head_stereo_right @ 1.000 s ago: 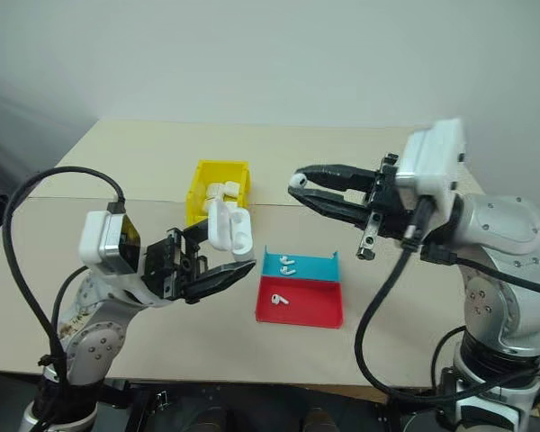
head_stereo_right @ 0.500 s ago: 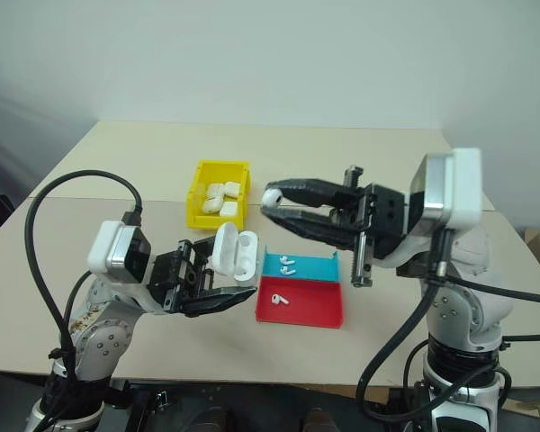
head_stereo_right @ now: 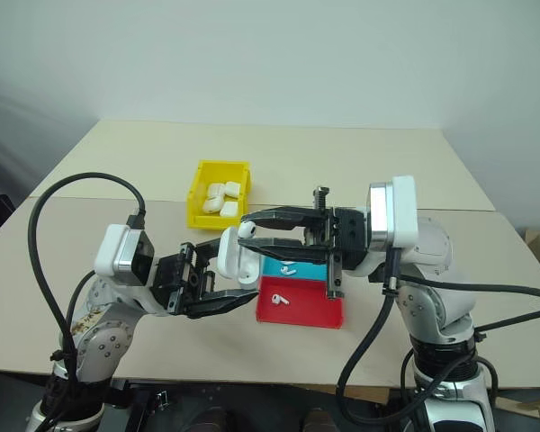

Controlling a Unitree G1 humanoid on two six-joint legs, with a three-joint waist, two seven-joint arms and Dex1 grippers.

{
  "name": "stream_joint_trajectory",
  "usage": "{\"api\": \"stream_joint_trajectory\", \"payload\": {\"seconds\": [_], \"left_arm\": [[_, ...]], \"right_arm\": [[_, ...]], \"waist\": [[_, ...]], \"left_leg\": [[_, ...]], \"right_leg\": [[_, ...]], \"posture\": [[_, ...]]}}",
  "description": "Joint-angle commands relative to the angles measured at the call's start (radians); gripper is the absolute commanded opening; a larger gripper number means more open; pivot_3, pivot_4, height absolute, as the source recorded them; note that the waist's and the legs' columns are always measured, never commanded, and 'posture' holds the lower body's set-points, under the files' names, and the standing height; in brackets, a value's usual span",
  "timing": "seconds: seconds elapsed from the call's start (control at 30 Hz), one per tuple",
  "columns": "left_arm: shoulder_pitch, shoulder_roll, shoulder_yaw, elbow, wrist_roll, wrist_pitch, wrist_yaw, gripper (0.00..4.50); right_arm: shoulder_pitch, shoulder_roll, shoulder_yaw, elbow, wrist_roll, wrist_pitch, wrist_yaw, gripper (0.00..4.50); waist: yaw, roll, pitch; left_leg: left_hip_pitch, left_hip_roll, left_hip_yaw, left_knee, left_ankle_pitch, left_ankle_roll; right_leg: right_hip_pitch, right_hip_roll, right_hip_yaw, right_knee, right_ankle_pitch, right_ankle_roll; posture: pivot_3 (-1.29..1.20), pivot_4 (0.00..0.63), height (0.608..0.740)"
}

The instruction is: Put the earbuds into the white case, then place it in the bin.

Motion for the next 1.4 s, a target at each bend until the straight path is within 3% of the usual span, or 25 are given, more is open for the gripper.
{"api": "stream_joint_trajectory", "payload": {"seconds": [0.03, 0.47, 0.7, 1.2, 1.4], "left_arm": [[-0.003, -0.012, 0.001, -0.033, -0.001, -0.028, -0.001, 2.75], [-0.006, -0.026, 0.000, -0.019, 0.012, -0.040, -0.009, 2.75], [-0.008, -0.032, -0.001, -0.011, 0.022, -0.045, -0.008, 2.75], [0.011, -0.044, 0.005, 0.003, 0.048, -0.071, -0.022, 2.75], [0.082, 0.039, 0.060, 0.066, 0.116, -0.149, -0.089, 2.75]], "right_arm": [[-0.013, -0.004, 0.002, -0.005, -0.008, -0.045, 0.007, 0.73], [-0.003, -0.022, 0.036, 0.005, -0.031, -0.076, 0.027, 0.73], [0.003, -0.042, 0.044, 0.005, -0.060, -0.111, 0.042, 2.82], [-0.016, -0.061, 0.057, 0.040, -0.084, -0.138, 0.043, 2.82], [-0.107, -0.144, -0.018, 0.092, -0.032, 0.057, -0.086, 2.82]], "waist": [[0.000, 0.000, 0.000], [0.000, 0.000, 0.000], [0.000, 0.000, 0.000], [0.000, 0.000, 0.000], [-0.005, 0.000, 0.000]], "left_leg": [[0.000, 0.000, 0.000, 0.000, 0.000, 0.000], [0.000, 0.000, 0.000, 0.000, 0.000, 0.000], [0.000, 0.000, 0.000, 0.000, 0.000, 0.000], [0.000, 0.000, 0.000, 0.000, 0.000, 0.000], [0.001, 0.000, 0.000, 0.000, 0.000, 0.000]], "right_leg": [[0.000, 0.000, 0.000, 0.000, 0.000, 0.000], [0.000, 0.000, 0.000, 0.000, 0.000, 0.000], [0.000, 0.000, 0.000, 0.000, 0.000, 0.000], [0.000, 0.000, 0.000, 0.000, 0.000, 0.000], [0.000, 0.000, 0.000, 0.000, 0.000, 0.000]], "posture": [[0.00, 0.150, 0.740], [0.00, 0.150, 0.740], [0.00, 0.150, 0.740], [0.00, 0.150, 0.740], [0.00, 0.150, 0.740]]}}
